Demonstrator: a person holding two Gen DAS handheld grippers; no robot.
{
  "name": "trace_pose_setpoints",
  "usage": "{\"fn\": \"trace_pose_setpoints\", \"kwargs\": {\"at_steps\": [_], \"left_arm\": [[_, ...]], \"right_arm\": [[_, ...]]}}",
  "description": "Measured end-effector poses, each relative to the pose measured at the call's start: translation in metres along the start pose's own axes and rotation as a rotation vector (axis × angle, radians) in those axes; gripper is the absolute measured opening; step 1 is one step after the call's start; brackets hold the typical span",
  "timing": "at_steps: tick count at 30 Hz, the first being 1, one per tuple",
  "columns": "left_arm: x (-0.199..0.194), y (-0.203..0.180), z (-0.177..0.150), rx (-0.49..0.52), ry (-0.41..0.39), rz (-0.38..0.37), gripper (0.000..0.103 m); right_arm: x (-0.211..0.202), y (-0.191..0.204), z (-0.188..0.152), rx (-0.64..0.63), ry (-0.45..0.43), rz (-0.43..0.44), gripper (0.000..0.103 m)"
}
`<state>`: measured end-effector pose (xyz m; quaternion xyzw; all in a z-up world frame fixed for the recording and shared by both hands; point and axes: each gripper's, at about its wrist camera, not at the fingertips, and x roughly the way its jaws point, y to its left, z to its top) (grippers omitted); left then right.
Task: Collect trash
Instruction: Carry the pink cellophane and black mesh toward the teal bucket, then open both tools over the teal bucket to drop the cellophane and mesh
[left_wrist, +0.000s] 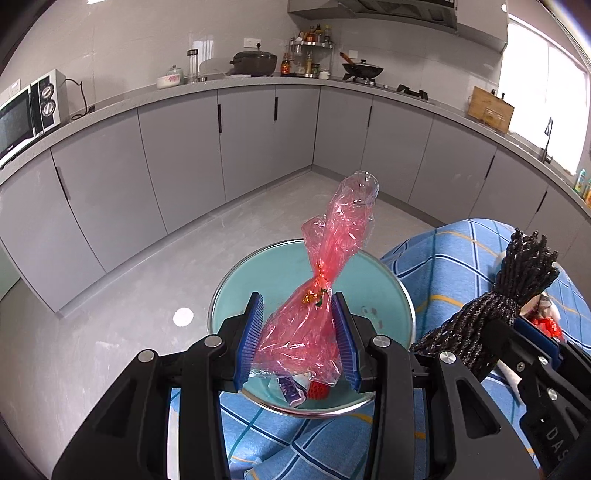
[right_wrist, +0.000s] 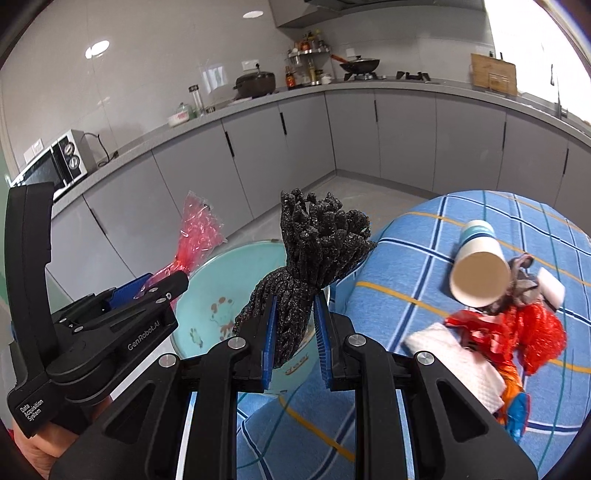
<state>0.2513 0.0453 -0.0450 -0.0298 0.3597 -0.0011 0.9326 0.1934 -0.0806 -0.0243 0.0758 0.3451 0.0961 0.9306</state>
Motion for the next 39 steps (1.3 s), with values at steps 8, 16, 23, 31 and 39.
{"fn": "trace_pose_setpoints", "kwargs": {"at_steps": [8, 16, 23, 31, 39], "left_arm": [[0.018, 0.010, -0.003, -0.015, 0.031, 0.022, 0.039], [0.038, 0.014, -0.005, -0.026, 0.072, 0.031, 0.039], [0.056, 0.010, -0.007, -0.031, 0.105, 0.029, 0.039], [0.062, 0.008, -0.006, -0.022, 0.114, 0.034, 0.040], [0.061, 0.002, -0.010, -0.001, 0.123, 0.038, 0.051]], "right_arm": [[0.028, 0.005, 0.003, -0.025, 0.065, 0.022, 0.021], [0.052, 0.010, 0.003, -0.070, 0.143, 0.041, 0.022], [0.066, 0.007, 0.001, -0.080, 0.179, 0.054, 0.037], [0.060, -0.005, 0.003, -0.025, 0.149, 0.076, 0.041], [0.036, -0.016, 0.005, 0.014, 0.086, 0.025, 0.041]]}}
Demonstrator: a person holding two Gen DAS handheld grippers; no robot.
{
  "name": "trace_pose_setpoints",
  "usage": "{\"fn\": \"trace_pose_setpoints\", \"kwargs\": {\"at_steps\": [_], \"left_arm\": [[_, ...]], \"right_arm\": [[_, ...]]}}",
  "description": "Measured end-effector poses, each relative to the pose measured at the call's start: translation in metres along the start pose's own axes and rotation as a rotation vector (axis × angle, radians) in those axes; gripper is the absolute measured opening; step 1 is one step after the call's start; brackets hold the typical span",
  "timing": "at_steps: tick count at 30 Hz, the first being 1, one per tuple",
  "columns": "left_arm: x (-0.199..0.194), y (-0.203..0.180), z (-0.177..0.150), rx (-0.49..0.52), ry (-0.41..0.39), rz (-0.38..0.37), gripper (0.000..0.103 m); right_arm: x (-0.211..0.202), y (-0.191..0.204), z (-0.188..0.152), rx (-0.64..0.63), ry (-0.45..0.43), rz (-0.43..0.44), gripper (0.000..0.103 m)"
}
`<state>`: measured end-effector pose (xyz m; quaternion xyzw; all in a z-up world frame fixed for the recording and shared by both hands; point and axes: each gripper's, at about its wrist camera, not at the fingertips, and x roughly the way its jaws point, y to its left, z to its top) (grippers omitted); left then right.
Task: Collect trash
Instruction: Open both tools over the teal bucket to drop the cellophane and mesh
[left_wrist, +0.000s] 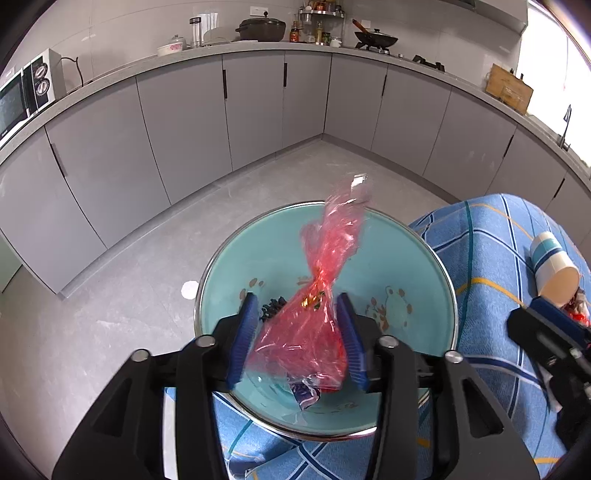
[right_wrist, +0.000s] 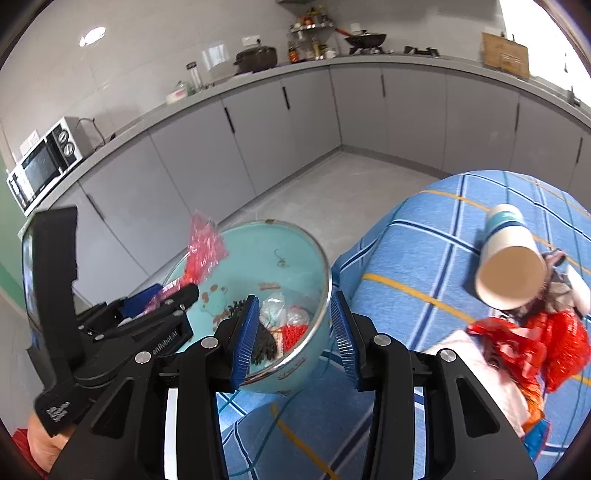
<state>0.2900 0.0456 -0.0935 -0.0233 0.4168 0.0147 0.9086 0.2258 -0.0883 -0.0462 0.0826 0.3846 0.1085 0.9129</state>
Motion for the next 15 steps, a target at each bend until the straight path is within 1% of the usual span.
{"fn": "trace_pose_setpoints", "kwargs": {"at_steps": [1, 4, 7, 10, 15], "left_arm": [[0.000, 0.000, -0.001, 0.007, -0.001, 0.002, 0.059], [-0.006, -0.005, -0.003, 0.023, -0.016, 0.011, 0.072], [-0.014, -0.008, -0.004, 0.035, -0.038, 0.037, 0.080], [-0.024, -0.009, -0.005, 0.042, -0.063, 0.051, 0.087], [-0.039, -0.013, -0.007, 0.050, -0.087, 0.060, 0.089]], "right_arm": [[-0.003, -0.001, 0.000, 0.004, -0.005, -0.003, 0.041], [-0.009, -0.005, -0.002, 0.013, -0.019, -0.018, 0.042], [-0.016, -0.009, -0.004, 0.032, -0.036, -0.026, 0.047], [-0.023, -0.012, -0.004, 0.048, -0.055, -0.034, 0.048], [-0.035, -0.019, -0.007, 0.072, -0.074, -0.048, 0.048]]}}
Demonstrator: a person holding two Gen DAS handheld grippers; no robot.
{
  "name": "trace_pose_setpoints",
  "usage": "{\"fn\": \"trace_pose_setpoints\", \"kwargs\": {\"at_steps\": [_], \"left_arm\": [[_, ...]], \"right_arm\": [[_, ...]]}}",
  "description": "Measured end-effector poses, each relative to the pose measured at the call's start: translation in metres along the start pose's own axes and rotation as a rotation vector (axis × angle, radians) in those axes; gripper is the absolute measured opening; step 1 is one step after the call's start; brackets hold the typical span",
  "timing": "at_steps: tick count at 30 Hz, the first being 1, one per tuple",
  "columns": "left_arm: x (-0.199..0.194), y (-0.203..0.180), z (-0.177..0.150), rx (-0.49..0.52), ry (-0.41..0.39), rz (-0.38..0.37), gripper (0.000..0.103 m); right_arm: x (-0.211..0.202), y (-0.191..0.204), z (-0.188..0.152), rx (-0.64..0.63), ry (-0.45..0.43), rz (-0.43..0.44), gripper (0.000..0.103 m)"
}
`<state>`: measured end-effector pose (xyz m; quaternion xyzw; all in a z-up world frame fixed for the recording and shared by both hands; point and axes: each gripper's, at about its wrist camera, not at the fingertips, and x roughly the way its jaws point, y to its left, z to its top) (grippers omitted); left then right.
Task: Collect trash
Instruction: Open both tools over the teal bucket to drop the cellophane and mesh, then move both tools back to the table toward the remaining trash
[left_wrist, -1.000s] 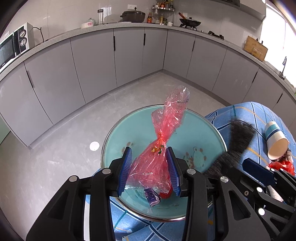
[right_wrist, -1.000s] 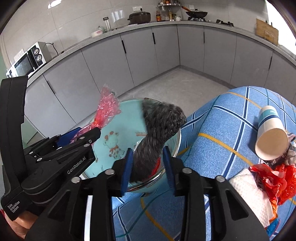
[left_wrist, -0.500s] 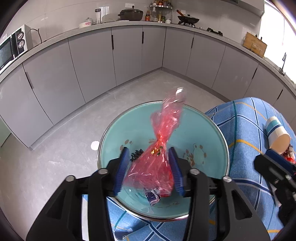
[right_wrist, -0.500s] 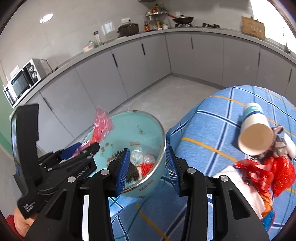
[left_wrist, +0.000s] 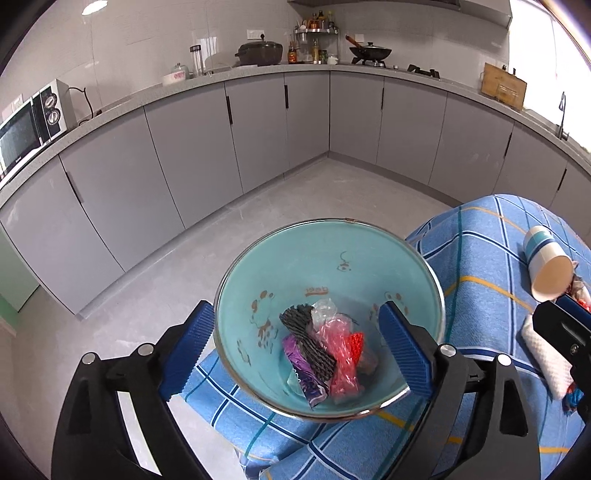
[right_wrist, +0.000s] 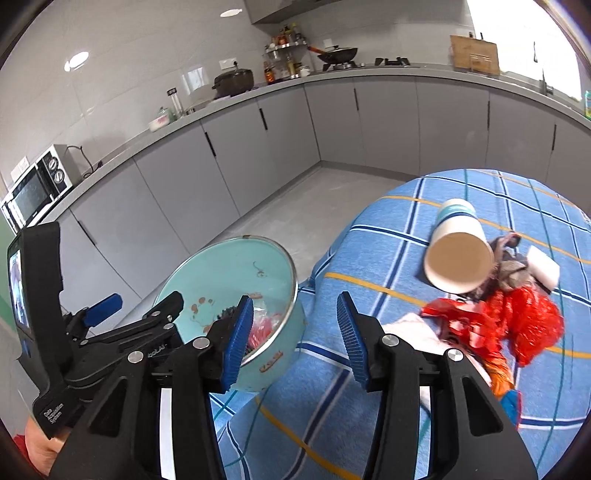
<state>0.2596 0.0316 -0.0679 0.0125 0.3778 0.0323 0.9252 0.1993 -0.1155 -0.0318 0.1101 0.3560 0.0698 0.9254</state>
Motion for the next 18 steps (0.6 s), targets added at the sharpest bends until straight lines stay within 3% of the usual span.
{"fn": "trace_pose_setpoints", "kwargs": {"at_steps": [4, 18], "left_arm": [[-0.011, -0.005, -0.003, 0.011, -0.011, -0.006, 0.091], [-0.043, -0.030, -0.008, 0.055, -0.043, -0.016, 0.096]], "right_arm": [[-0.012, -0.007, -0.002, 0.015, -0.025, -0.016, 0.057], [-0.049, -0.040, -0.012, 0.067, -0.082, -0.049, 0.060]]}}
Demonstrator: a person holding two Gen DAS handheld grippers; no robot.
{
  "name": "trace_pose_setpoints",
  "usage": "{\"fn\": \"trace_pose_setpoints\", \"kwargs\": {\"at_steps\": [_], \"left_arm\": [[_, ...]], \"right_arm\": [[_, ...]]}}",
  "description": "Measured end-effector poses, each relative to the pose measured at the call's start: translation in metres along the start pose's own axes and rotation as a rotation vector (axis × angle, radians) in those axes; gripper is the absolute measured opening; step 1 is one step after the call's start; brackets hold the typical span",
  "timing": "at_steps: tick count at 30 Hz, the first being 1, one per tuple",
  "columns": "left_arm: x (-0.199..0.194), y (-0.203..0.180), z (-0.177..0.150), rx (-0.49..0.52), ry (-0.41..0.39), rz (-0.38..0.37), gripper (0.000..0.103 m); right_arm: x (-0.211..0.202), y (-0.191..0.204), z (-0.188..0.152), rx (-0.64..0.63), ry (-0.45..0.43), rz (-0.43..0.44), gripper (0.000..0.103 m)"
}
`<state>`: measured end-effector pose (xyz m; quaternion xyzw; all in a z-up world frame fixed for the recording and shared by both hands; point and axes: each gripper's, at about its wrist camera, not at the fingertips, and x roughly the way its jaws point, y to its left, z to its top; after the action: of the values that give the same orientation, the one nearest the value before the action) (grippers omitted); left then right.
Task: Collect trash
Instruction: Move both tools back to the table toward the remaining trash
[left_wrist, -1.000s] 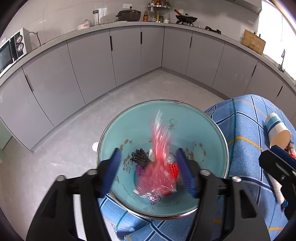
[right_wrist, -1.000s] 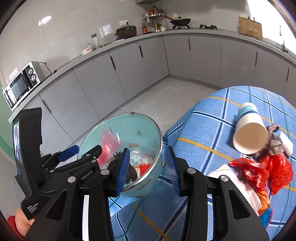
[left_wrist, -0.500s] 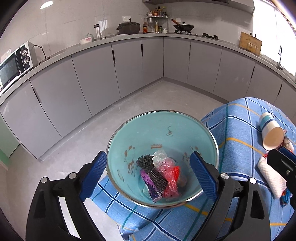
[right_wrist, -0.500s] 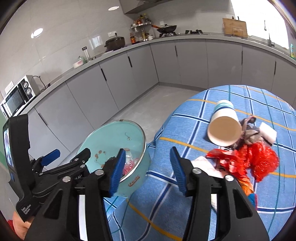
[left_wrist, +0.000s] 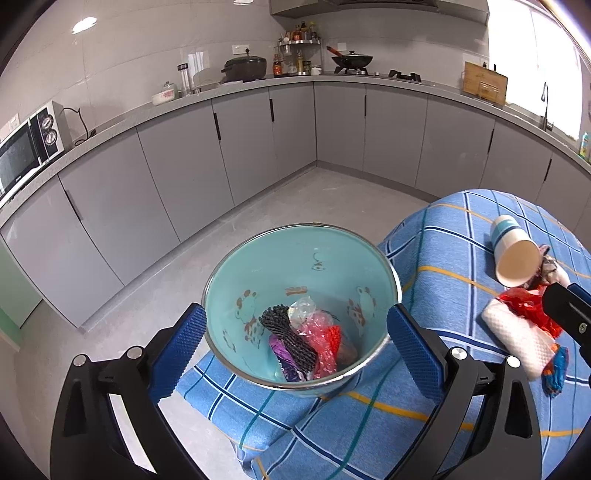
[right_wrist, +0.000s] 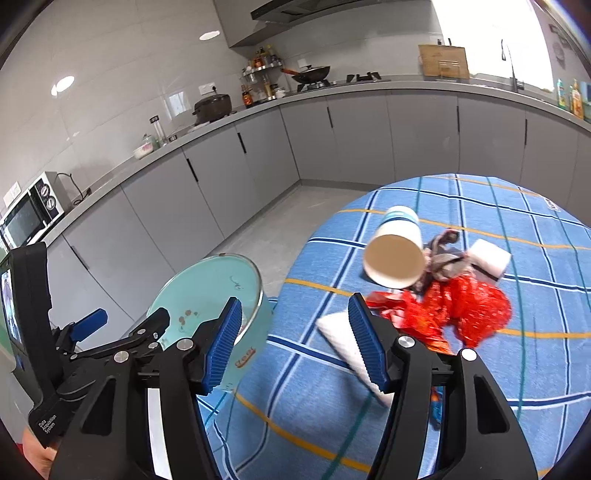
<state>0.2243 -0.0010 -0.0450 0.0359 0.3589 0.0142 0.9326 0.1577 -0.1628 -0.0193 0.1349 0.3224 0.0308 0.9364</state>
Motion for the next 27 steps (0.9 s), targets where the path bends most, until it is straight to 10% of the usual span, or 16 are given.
{"fn": "trace_pose_setpoints", "kwargs": {"at_steps": [27], "left_arm": [[-0.028, -0.069, -0.023, 0.121, 0.009, -0.080, 0.097]], "right_arm": [[-0.036, -0.070, -0.027, 0.071, 0.000, -0.079, 0.059]]}}
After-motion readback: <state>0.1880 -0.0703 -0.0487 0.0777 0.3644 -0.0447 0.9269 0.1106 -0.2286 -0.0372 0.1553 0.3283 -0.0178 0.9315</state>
